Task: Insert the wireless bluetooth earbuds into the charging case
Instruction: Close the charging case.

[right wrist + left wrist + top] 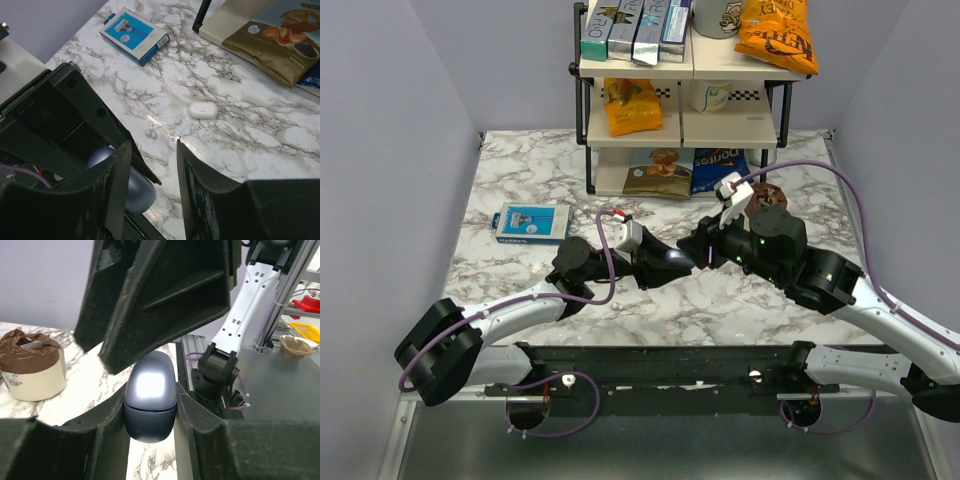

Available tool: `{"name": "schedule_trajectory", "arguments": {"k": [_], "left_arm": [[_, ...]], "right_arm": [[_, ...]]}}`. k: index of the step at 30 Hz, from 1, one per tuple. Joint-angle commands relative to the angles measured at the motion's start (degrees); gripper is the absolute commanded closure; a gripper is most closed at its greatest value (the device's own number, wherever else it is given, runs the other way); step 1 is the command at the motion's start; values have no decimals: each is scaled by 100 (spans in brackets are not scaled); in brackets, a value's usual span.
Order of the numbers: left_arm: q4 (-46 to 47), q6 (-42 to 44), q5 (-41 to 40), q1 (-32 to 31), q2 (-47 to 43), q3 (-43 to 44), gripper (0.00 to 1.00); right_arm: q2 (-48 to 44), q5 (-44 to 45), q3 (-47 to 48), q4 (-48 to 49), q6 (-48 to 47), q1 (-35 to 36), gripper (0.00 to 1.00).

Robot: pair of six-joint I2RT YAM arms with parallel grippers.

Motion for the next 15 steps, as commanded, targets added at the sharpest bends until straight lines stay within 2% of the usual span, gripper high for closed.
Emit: {"name": "schedule_trajectory", "arguments": {"k": [1, 2, 3, 5, 6, 9, 12, 15], "left_arm": [[-31, 101, -539, 9, -85, 18, 100], [-259, 93, -679, 10, -85, 18, 100], [-922, 75, -1081, 10, -94, 114, 100], [-1864, -47, -1549, 79, -32, 316, 100], [-2618, -266, -1725, 132, 3, 491, 100], [-3055, -889, -1876, 343, 345, 598, 100], [-2951, -1435, -1841, 458, 933, 773, 100], [-3090, -1761, -1744, 458, 1732, 1352, 100]], "right_arm": [[-610, 1115, 1, -20, 321, 35, 45], [-761, 1370, -69, 139, 312, 27, 44], [-893, 1808, -131, 289, 278, 18, 43], [-1052, 2110, -263, 404, 294, -17, 42], [-1044, 2181, -315, 396, 321, -52, 41], [-1035, 2085, -728, 343, 663, -79, 40], [-1218, 1875, -1176, 448, 1006, -88, 40], [-1473, 1699, -1379, 554, 1059, -88, 40]]}}
